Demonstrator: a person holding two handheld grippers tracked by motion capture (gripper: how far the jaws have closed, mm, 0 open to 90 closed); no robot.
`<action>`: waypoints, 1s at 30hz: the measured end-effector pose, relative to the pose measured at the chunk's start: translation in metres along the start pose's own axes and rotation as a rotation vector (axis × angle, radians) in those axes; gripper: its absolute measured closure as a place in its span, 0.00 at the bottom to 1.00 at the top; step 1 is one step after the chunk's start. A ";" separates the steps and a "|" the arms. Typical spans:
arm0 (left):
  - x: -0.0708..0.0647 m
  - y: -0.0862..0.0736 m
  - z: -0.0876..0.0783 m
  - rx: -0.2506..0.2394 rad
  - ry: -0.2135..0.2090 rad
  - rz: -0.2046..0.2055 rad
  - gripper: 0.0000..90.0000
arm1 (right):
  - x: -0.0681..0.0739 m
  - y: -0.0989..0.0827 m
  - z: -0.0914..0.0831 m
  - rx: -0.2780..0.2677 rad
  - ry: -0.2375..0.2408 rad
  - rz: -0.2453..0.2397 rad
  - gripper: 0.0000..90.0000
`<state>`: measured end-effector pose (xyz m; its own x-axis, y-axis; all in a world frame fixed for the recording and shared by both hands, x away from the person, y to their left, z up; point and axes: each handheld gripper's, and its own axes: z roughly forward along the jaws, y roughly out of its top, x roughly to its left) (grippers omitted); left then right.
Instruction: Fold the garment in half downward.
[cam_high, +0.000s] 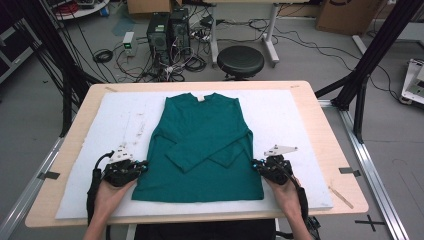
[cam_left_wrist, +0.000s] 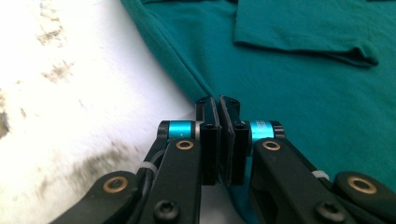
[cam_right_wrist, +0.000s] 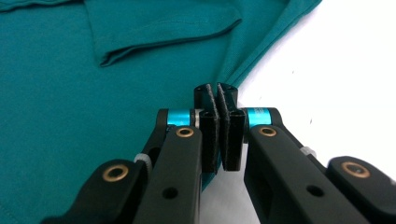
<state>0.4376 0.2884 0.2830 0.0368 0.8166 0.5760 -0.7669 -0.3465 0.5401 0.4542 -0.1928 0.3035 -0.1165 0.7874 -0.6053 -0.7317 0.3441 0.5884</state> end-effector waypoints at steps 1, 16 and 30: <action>-0.002 -0.002 -0.002 -0.001 -0.008 0.001 0.96 | 0.000 -0.001 -0.002 0.000 0.006 0.000 0.99; -0.021 -0.032 -0.036 0.007 -0.177 0.044 0.96 | 0.017 -0.045 -0.039 -0.022 0.098 0.007 0.98; -0.036 -0.049 -0.053 0.012 -0.233 0.071 0.96 | 0.035 -0.072 -0.061 -0.037 0.121 0.013 0.98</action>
<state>0.4403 0.3005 0.2032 0.1311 0.6620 0.7380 -0.7654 -0.4056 0.4997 0.4616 -0.2213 0.2075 -0.2044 0.7234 -0.6595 -0.7534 0.3139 0.5778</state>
